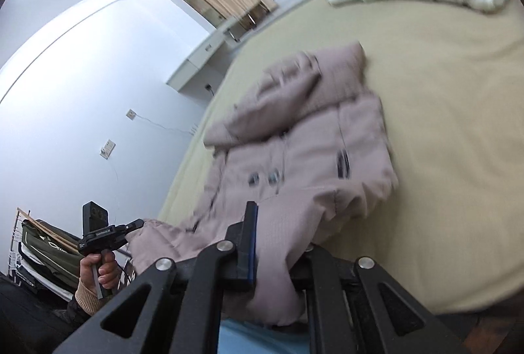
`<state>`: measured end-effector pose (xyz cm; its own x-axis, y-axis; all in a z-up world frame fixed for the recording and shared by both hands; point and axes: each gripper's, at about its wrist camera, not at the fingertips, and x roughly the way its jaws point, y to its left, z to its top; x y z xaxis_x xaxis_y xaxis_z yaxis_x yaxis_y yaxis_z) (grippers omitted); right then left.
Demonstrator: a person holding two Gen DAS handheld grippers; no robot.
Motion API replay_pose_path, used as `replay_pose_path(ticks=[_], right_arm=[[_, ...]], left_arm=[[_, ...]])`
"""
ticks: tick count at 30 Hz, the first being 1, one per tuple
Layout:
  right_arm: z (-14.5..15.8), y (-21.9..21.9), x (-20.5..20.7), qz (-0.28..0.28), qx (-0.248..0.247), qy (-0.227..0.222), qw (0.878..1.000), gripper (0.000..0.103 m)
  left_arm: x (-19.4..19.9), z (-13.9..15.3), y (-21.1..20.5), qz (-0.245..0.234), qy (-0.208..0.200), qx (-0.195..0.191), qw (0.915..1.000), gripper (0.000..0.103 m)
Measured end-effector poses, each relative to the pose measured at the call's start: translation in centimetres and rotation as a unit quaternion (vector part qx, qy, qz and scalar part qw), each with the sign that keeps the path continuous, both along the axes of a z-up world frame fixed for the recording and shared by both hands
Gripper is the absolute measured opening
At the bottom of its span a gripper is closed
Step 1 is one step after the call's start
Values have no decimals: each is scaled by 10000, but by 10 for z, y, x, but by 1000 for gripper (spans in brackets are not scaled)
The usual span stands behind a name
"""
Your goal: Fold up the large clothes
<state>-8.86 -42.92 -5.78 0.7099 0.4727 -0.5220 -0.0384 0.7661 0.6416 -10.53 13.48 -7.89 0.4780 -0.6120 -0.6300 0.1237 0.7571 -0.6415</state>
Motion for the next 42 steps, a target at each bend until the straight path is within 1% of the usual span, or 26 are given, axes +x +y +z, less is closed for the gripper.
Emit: replay_pose_path(ticks=[1,3,6,11,14,16,18,20,22,23,25,26,28,29,30,31,32,33,34,35,37,38,39,40,41,42], right_arm=[[7,-3,10,-23,-1,-101,9999,10],[22,-9,44,-121,-54,-304,9995,10],[36,-20,95,-339,-129,-490,9981,10],[48,-50,186,-738,-35,-591,9955,10],[42,-62,246,-988,-117,-427,9941,10],[30,-70,280,-1189,-151,-263,9924,10],[11,-78,312,-1387,-197,-77,9901,10],[-12,-86,337,-1516,-104,139,9883,10],[-35,-89,362,-1659,-189,373,9853,10],[-48,-88,376,-1685,-267,511,9840,10],[-72,-84,395,-1669,-451,858,9812,12],[-82,-82,399,-1659,-518,980,9799,12],[-86,-82,398,-1656,-437,860,9815,15],[-85,-84,393,-1665,-310,782,9825,21],[-82,-87,386,-1679,-152,682,9833,33],[-78,-89,380,-1688,-106,619,9836,41],[-73,-89,375,-1698,-136,575,9837,55],[-64,-87,368,-1741,-256,496,9831,73],[-52,-83,359,-1830,-480,389,9812,82],[-40,-78,351,-1880,-737,262,9791,96],[-19,-61,340,-1737,-1109,-57,9785,97],[-10,-48,336,-1585,-1295,-98,9788,92],[-4,-30,335,-1337,-1494,-72,9797,80],[-2,-12,339,-1074,-1668,5,9801,72],[-3,8,343,-817,-1876,111,9788,60],[-5,25,349,-599,-2042,186,9769,53]], left_arm=[[11,9,0,-4,-113,58,9999,4],[38,28,-4,-3,-378,188,9991,4],[92,55,3,109,-663,198,9975,4],[190,78,1,356,-840,304,9954,4],[251,80,-8,484,-829,433,9944,4],[291,71,-13,607,-759,510,9940,4],[329,57,-17,722,-664,642,9931,4],[365,35,-23,785,-511,729,9929,4],[392,9,-28,865,-361,906,9915,4],[398,-2,-31,893,-283,986,9907,4],[418,-26,-35,965,-44,984,9905,5],[423,-34,-33,988,35,926,9908,5],[424,-40,-25,1070,58,711,9917,7],[418,-38,-18,1139,37,617,9916,7],[410,-28,-10,1283,-68,602,9899,8],[397,-22,-4,1388,-184,682,9878,8],[387,-10,0,1531,-357,841,9840,8],[373,2,0,1591,-496,985,9811,8],[363,15,-3,1599,-664,1156,9781,8],[354,27,-12,1542,-871,1367,9747,8],[339,46,-43,1130,-1246,1769,9697,9],[336,50,-61,940,-1386,1986,9657,9],[333,51,-77,812,-1498,2152,9616,9],[333,48,-97,649,-1595,2326,9572,9],[335,42,-117,495,-1607,2484,9540,9],[337,35,-132,364,-1567,2557,9533,9]])
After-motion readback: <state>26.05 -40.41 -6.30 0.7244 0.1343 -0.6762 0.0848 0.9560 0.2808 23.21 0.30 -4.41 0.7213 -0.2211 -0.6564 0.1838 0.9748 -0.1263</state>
